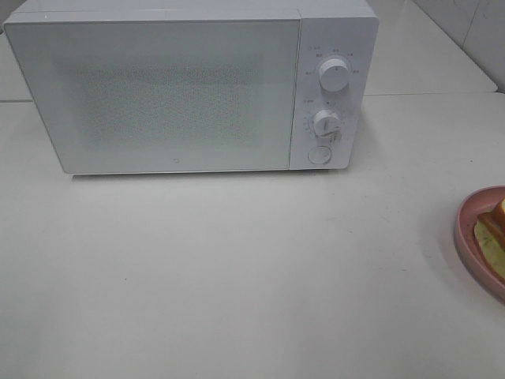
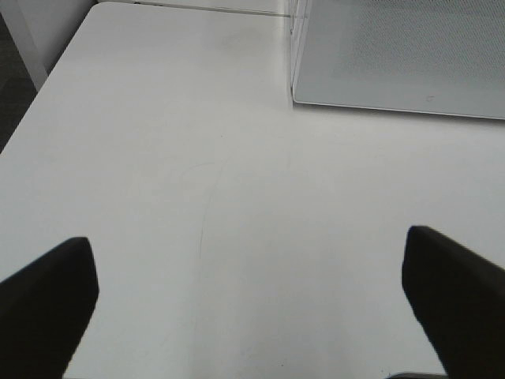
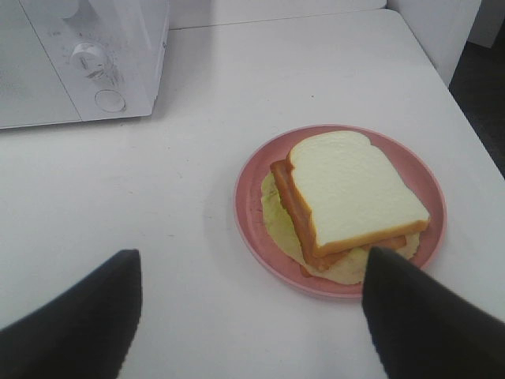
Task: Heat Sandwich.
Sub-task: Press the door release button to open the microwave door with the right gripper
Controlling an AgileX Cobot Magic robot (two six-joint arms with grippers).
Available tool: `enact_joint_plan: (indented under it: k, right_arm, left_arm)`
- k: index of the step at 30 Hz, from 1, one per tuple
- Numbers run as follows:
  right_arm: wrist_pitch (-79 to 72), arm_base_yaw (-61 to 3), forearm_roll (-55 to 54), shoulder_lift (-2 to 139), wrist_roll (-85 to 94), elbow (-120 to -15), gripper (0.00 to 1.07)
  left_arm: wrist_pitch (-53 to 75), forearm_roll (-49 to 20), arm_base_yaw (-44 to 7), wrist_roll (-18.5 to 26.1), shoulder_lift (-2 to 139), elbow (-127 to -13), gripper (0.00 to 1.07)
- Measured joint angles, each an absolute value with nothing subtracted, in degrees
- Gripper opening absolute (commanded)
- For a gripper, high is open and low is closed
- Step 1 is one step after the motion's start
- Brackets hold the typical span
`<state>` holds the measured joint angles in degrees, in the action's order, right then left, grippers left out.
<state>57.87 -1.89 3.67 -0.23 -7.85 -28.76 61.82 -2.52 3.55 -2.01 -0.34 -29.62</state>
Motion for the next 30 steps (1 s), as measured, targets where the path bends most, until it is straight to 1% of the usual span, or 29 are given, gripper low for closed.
enact_joint_plan:
  k: [17,23,30]
  right_arm:
    - [57.52,-1.89,3.67,-0.23,-7.85,-28.76,0.75]
    - [52.65,-1.89,3.67,0.4,-7.85,-30.77,0.76]
    - [47.21,-1.89,3.67,7.28,-7.85,-31.05,0.76]
  left_arm:
    - [61.82,-2.52,3.55,-2.01,-0.34,-29.62,1.0]
    - [61.82,-2.52,3.55,-2.01,-0.34,-29.62,1.0]
    - [61.82,-2.52,3.55,-2.01,-0.34,-29.62,1.0]
